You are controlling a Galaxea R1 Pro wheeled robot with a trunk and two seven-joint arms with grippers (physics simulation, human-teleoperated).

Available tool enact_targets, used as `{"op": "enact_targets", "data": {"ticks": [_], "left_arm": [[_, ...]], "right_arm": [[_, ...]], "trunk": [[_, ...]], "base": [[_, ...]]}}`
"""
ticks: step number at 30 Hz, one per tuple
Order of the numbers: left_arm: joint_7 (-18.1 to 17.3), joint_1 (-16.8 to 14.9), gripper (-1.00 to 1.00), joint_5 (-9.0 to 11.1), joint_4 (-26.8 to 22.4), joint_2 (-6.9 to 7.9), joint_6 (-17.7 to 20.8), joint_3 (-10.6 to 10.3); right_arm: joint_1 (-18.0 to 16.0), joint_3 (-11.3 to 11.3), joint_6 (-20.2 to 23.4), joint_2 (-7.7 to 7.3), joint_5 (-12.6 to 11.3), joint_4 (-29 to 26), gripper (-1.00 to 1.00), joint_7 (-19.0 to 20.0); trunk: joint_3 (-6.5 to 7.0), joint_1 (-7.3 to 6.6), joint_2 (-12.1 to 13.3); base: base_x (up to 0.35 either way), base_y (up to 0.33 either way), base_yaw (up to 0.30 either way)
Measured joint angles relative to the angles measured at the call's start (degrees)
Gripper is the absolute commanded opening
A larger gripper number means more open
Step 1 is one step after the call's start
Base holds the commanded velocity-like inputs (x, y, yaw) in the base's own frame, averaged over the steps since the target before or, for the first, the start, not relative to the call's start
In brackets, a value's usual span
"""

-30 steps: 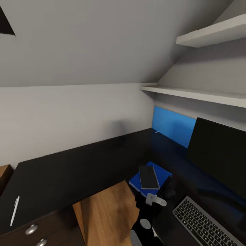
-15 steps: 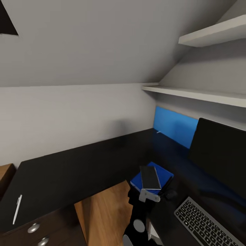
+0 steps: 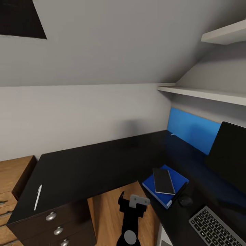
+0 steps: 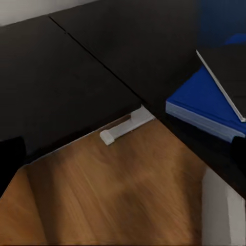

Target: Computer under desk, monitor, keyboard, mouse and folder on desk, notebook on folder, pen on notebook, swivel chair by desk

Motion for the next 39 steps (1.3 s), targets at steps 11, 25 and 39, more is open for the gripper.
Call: {"op": "enact_targets", "data": {"ticks": [11,25,39], "left_arm": [[0.0,0.04,1.0,0.0,0.0,0.0,-0.05,0.0],[0.0,0.04,1.0,0.0,0.0,0.0,-0.06,0.0],[0.0,0.02,1.0,0.0,0.0,0.01,-0.06,0.05]], "right_arm": [[0.0,2.45,-0.01,0.0,0.11,1.72,1.0,0.1],[0.0,5.16,-0.15,0.0,0.22,3.09,1.0,0.17],[0.0,5.6,-0.16,0.0,0.22,3.15,1.0,0.18]], "trunk": [[0.0,0.0,0.0],[0.0,0.0,0.0],[0.0,0.0,0.0]], "base": [[0.0,0.0,0.274],[0.0,0.0,0.274],[0.0,0.0,0.274]]}}
